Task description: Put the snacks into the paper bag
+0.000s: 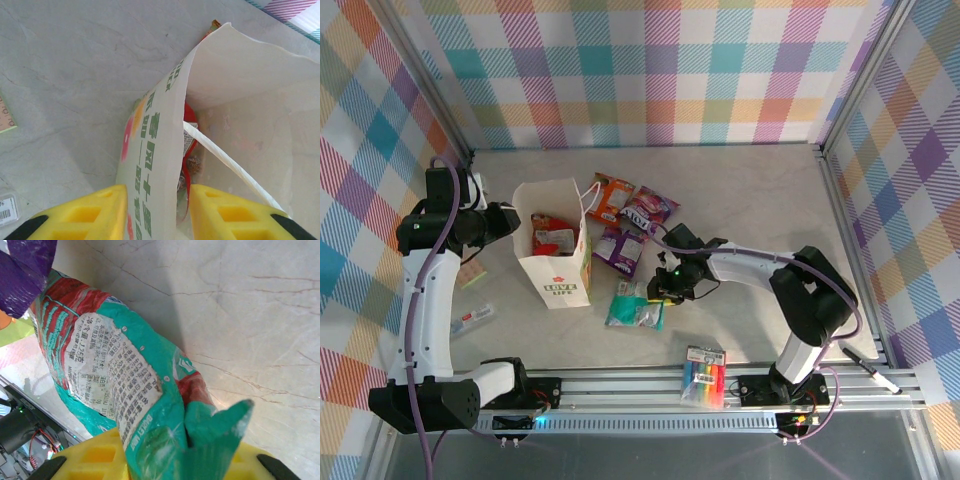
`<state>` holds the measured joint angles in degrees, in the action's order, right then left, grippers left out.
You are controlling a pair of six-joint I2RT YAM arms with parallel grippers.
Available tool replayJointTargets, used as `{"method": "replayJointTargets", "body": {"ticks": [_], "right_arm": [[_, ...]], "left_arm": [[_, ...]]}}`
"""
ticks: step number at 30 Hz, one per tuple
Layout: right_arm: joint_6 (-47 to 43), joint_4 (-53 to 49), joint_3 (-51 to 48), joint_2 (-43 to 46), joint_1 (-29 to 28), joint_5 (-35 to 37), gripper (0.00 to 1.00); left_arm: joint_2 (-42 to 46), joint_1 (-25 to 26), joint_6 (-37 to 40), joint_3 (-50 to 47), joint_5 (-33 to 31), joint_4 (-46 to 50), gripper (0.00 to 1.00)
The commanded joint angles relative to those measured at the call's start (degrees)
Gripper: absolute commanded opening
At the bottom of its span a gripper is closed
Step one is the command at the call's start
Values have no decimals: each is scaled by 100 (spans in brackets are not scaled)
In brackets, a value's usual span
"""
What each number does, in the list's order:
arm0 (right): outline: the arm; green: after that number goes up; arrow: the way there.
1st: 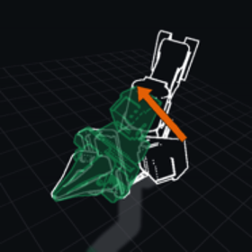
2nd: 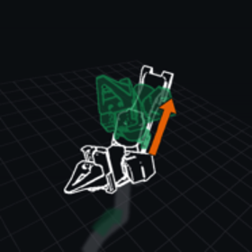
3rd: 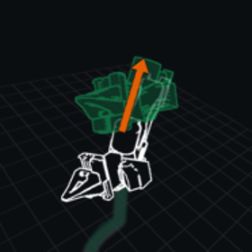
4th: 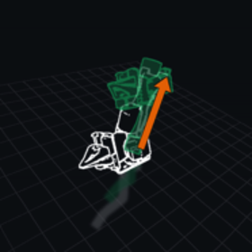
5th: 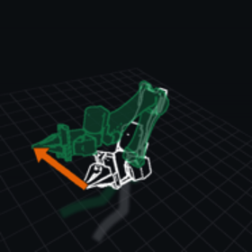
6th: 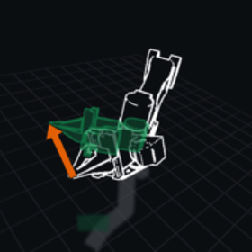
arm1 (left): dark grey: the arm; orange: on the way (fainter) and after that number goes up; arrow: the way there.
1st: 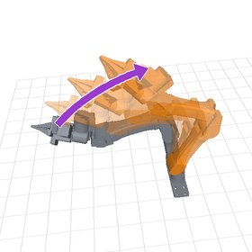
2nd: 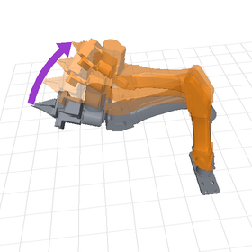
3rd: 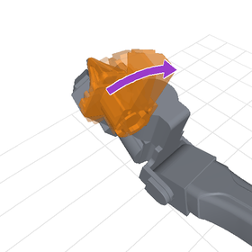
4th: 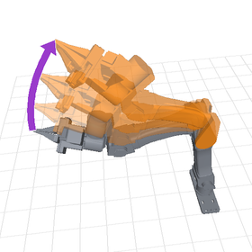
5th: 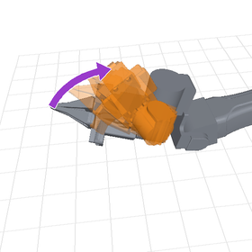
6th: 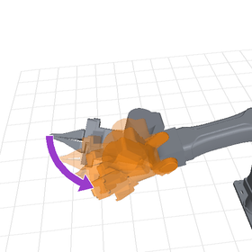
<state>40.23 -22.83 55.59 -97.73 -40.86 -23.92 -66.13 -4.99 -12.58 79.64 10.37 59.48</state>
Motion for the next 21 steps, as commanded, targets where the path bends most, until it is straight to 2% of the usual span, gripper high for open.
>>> {"method": "replayJointTargets", "body": {"ticks": [1, 21], "right_arm": [[-195, -342, 191, 258, -26, 112, 27], [-717, -1308, 425, 1102, -27, 693, 24]], "left_arm": [[114, 34, -10, -49, 44, -25, 38], [91, 34, -33, -27, 96, -51, 38]]}}
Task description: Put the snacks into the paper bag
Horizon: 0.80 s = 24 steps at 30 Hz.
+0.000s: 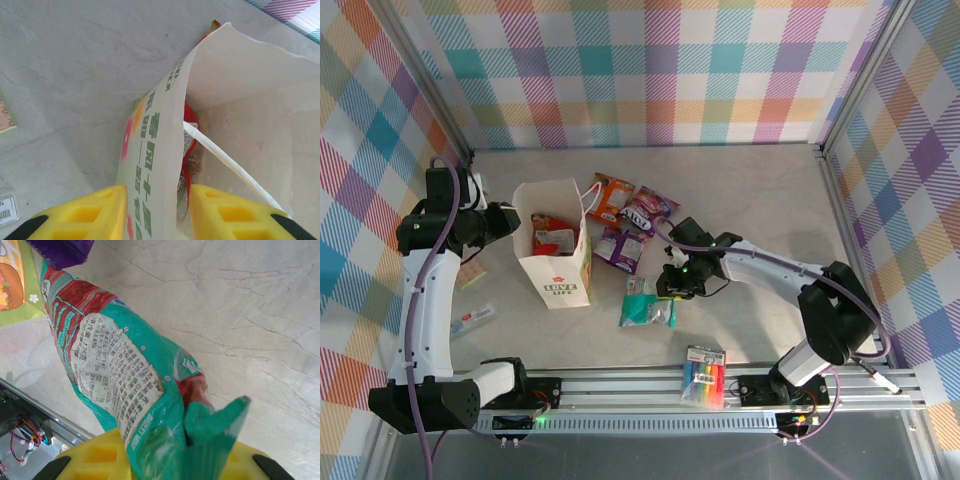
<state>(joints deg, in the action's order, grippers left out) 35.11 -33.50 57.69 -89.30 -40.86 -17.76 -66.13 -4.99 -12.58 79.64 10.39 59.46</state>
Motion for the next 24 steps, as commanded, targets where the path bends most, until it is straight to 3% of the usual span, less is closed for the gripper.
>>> {"method": "replayJointTargets", "body": {"ticks": [1, 24], "right_arm": [[-244, -297, 252, 317, -27, 104, 24], [-1441, -1540, 1437, 1121, -25, 958, 24]], "left_arm": [[70, 35, -43, -23, 103, -41, 38], [-6, 38, -79, 174, 183, -41, 38]]}}
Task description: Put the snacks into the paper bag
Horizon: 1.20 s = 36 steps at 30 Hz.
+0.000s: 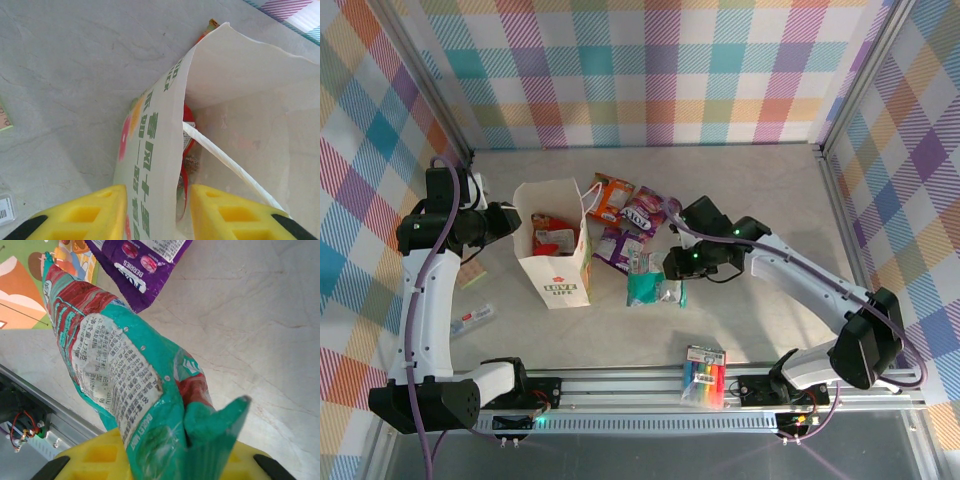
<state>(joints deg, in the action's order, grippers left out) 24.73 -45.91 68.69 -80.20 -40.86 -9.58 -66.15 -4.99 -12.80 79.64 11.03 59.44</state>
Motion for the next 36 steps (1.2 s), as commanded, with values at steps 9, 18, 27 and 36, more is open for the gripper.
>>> {"method": "replayJointTargets", "body": {"ticks": [9, 18, 27, 36], "right_arm": [[-859, -444, 1005, 440, -27, 268, 24], [-927, -447, 1521, 579, -26, 174, 24], [-894, -404, 1759, 812, -22, 88, 24], [-849, -428, 1750, 925, -31, 184, 24]], "left_arm": [[-7, 34, -32, 273, 145, 21, 38], [177, 34, -308, 331, 163, -243, 32], [319, 16, -484, 306, 481, -422, 35], [356, -2, -541, 282, 739, -457, 40]]}}
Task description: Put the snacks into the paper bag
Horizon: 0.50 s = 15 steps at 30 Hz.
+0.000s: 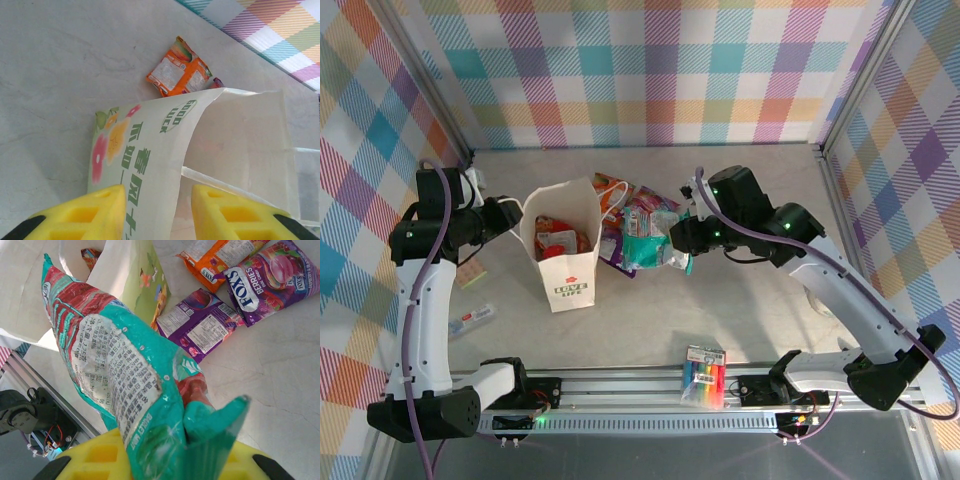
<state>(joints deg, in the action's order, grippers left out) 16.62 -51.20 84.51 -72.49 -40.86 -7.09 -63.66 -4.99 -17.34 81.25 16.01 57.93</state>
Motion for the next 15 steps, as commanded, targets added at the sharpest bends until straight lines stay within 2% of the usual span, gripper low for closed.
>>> {"method": "replayJointTargets", "body": {"ticks": [1, 15], "right_arm": [[-31, 109, 147, 177, -27, -52, 24], [22, 172, 30, 268, -23, 33, 24]], "left_arm": [[100, -1, -69, 121, 220, -271, 40], [68, -1, 371, -73, -467, 524, 42]]}}
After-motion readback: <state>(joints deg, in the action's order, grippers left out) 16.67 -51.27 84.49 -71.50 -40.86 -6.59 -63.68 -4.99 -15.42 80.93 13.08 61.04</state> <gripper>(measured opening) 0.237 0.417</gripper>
